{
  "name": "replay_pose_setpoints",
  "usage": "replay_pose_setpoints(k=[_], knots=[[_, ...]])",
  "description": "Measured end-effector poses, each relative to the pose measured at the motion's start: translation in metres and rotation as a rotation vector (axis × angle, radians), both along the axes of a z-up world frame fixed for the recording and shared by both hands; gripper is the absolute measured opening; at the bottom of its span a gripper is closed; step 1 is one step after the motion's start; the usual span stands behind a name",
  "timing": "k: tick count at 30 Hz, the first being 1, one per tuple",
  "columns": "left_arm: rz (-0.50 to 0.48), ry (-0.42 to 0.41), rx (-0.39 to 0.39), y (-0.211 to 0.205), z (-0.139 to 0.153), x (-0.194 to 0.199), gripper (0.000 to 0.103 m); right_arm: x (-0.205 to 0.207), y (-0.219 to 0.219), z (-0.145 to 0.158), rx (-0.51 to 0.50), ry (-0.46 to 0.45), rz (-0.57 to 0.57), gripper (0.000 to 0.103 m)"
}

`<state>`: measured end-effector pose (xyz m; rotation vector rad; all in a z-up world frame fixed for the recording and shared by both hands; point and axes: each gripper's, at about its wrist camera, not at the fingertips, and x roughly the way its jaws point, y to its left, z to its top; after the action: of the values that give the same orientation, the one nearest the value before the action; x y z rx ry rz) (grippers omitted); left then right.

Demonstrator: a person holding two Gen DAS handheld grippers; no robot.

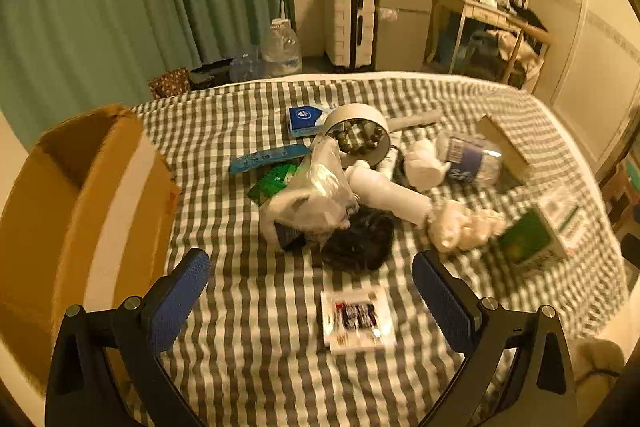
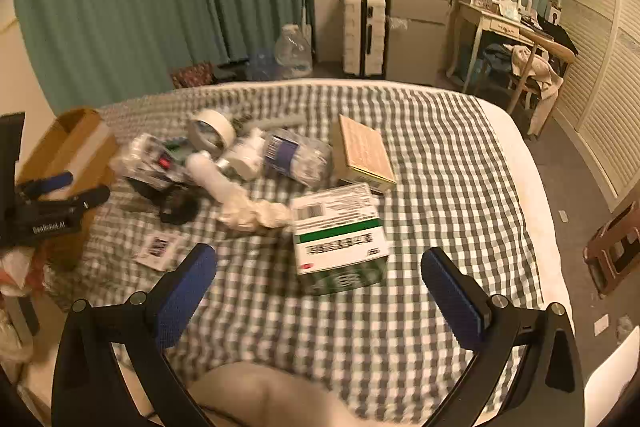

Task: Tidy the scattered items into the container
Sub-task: 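Grasp the white plastic bag with the left gripper while the right grasps the medicine box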

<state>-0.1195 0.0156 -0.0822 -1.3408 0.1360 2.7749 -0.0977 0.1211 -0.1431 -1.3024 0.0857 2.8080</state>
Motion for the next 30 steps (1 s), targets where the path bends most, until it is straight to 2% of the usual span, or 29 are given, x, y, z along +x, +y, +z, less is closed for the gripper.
replay_pose_setpoints(k=[6,12,13,16,17,18,19,21,27,30], knots=[[0.008,-0.045,-0.049,0.004,-0.031,-0.052,0.103,-0.034,0.017,-0.027,0.010,-0.070,0.018,0.103],[0.000,-0.106,-0.060,0.002,-0.064,-0.084,0.103,-0.062,0.017,-0.055,0.014,-0.137,0.077,0.102],[0.004,-0.118,-0.061,0.001,-0.068,-0.087,0.100,-0.067,0.016,-0.060,0.024,-0.153,0.080,0.102],[-0.009,-0.188,-0.029,-0.005,-0.079,-0.091,0.068,-0.079,0.019,-0.077,0.020,-0.208,0.083,0.102],[-0.017,-0.202,0.004,-0.009,-0.080,-0.090,0.065,-0.082,0.020,-0.082,0.010,-0.227,0.083,0.102],[-0.017,-0.206,0.029,-0.012,-0.079,-0.089,0.054,-0.085,0.020,-0.087,0.000,-0.242,0.084,0.101],[-0.020,-0.212,0.032,-0.015,-0.078,-0.087,0.039,-0.087,0.019,-0.093,-0.006,-0.267,0.081,0.093],[-0.028,-0.217,0.038,-0.020,-0.074,-0.080,0.030,-0.087,0.018,-0.099,-0.004,-0.292,0.074,0.080],[-0.053,-0.176,0.077,-0.028,-0.037,-0.051,0.017,-0.065,0.020,-0.074,-0.032,-0.243,0.025,0.079],[-0.066,-0.135,0.097,-0.040,-0.010,-0.035,0.017,-0.050,0.012,-0.050,-0.013,-0.217,0.027,0.079]])
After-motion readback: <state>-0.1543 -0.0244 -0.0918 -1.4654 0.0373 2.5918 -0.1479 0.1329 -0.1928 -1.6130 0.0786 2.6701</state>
